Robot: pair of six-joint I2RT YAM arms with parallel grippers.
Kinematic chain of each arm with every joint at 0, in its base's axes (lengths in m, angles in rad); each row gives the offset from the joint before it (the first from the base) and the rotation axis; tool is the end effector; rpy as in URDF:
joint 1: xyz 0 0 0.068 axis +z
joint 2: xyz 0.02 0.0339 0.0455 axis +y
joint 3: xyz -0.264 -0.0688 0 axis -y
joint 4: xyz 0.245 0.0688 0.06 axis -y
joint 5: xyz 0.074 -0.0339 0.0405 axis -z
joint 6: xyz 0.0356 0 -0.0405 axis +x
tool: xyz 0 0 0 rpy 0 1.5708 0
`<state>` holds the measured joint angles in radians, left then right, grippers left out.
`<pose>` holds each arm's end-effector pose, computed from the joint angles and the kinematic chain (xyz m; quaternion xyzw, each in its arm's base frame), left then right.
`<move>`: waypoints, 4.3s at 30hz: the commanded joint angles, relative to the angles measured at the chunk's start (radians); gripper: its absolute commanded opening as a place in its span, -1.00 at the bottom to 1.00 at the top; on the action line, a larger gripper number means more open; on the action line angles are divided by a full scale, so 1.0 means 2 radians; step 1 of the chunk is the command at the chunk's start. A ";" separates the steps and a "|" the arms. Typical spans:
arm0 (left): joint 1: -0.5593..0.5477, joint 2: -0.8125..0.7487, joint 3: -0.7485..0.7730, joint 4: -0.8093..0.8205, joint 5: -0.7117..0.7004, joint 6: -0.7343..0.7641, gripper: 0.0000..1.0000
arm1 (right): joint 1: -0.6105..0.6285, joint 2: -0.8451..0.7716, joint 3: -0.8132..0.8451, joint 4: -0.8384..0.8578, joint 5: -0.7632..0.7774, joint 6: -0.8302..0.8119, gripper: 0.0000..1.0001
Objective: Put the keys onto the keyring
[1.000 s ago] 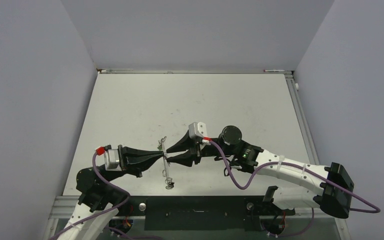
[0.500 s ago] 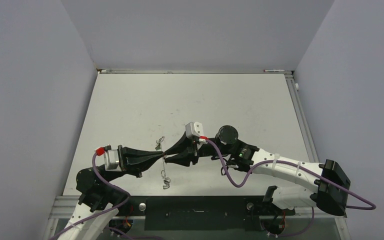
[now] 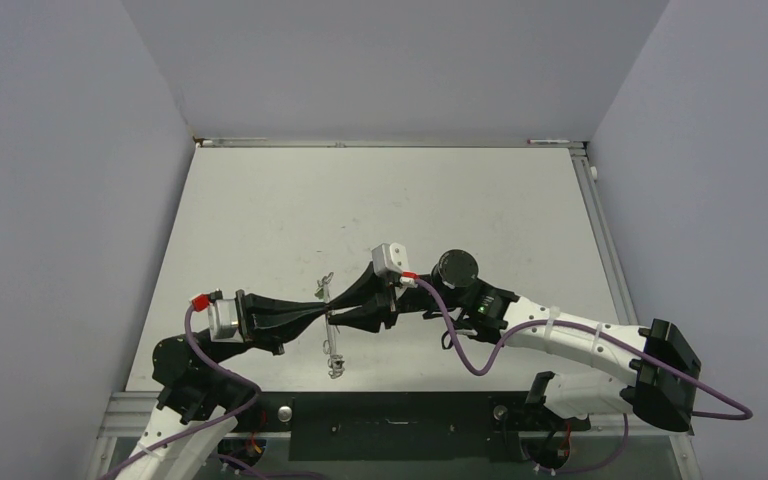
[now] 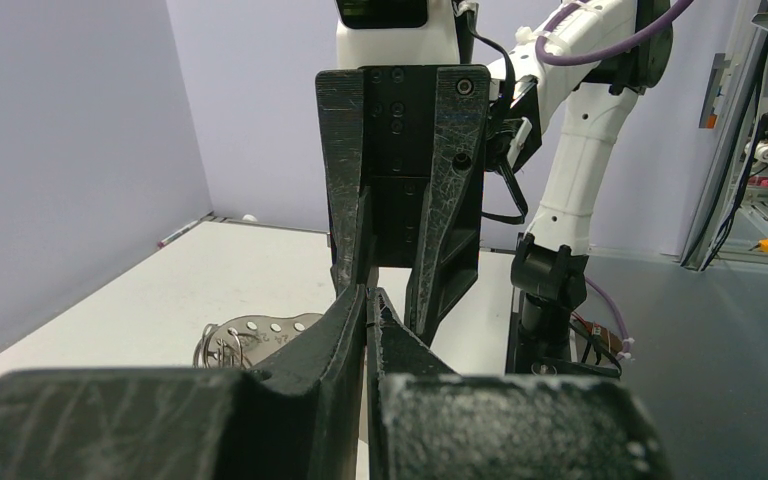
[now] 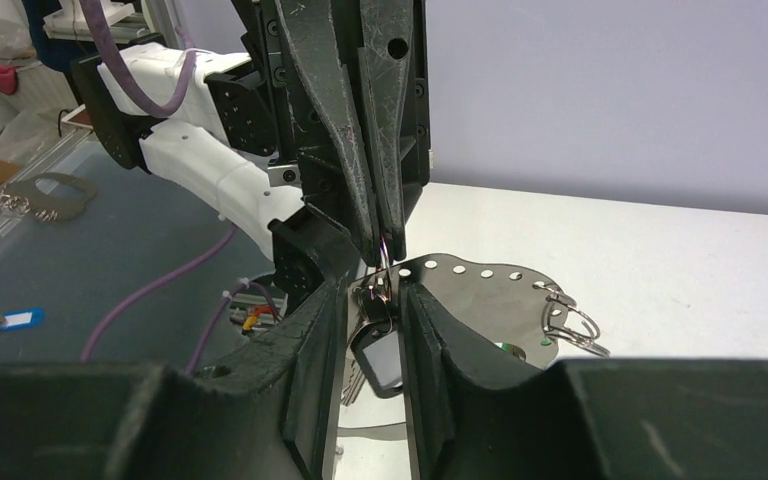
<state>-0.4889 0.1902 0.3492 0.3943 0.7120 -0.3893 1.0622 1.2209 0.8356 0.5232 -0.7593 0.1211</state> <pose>0.0589 -0.0577 0.3145 0.3267 0.4408 -0.5017 0.6688 0.1139 0.2547 0.3387 -0.5256 0.4169 0.5927 0.4456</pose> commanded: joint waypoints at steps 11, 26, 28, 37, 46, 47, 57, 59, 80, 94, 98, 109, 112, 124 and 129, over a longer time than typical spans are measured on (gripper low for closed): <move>0.004 -0.001 0.006 0.031 0.000 -0.004 -1.00 | 0.003 0.001 0.029 0.034 -0.013 0.001 -0.80; 0.000 -0.024 0.019 -0.060 -0.022 0.067 -0.57 | 0.002 -0.021 0.100 -0.179 0.044 -0.121 -0.90; -0.001 -0.024 0.020 -0.068 -0.025 0.073 -0.48 | 0.003 -0.020 0.107 -0.207 0.055 -0.132 -0.90; -0.005 -0.037 0.024 -0.110 -0.052 0.105 -0.33 | 0.002 -0.009 0.176 -0.420 0.135 -0.181 -0.90; -0.009 0.005 0.032 -0.132 -0.050 0.114 -0.31 | 0.002 0.055 0.275 -0.622 0.267 -0.146 -0.90; -0.009 0.009 0.033 -0.135 -0.053 0.115 -0.32 | 0.002 0.065 0.285 -0.642 0.280 -0.138 -0.90; -0.015 0.044 0.041 -0.154 -0.061 0.119 -0.35 | -0.005 0.123 0.296 -0.717 0.305 -0.081 -0.89; -0.016 0.048 0.042 -0.156 -0.061 0.119 -0.35 | -0.005 0.138 0.306 -0.737 0.327 -0.075 -0.89; -0.041 0.088 0.038 -0.118 0.018 0.096 -0.31 | 0.031 0.103 0.352 -0.735 0.236 -0.182 -0.89; -0.131 0.162 0.089 -0.160 0.020 0.181 -0.31 | 0.087 0.110 0.392 -0.750 0.247 -0.210 -0.89; -0.142 0.164 0.093 -0.172 0.012 0.192 -0.35 | 0.094 0.108 0.397 -0.751 0.242 -0.215 -0.90; -0.146 0.149 0.094 -0.189 -0.015 0.222 -0.52 | 0.103 0.100 0.396 -0.758 0.249 -0.211 -0.89; -0.146 0.153 0.095 -0.192 -0.016 0.225 -0.55 | 0.107 0.095 0.395 -0.758 0.246 -0.211 -0.89; -0.146 0.159 0.095 -0.196 -0.017 0.227 -0.67 | 0.115 0.092 0.395 -0.756 0.252 -0.211 -0.90; -0.146 0.163 0.095 -0.196 -0.022 0.227 -0.68 | 0.116 0.085 0.392 -0.748 0.259 -0.210 -0.90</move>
<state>-0.7776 0.5037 0.4953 -0.0002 0.6907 0.0494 1.2789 1.4498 1.5822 -1.0153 -0.2558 -0.2966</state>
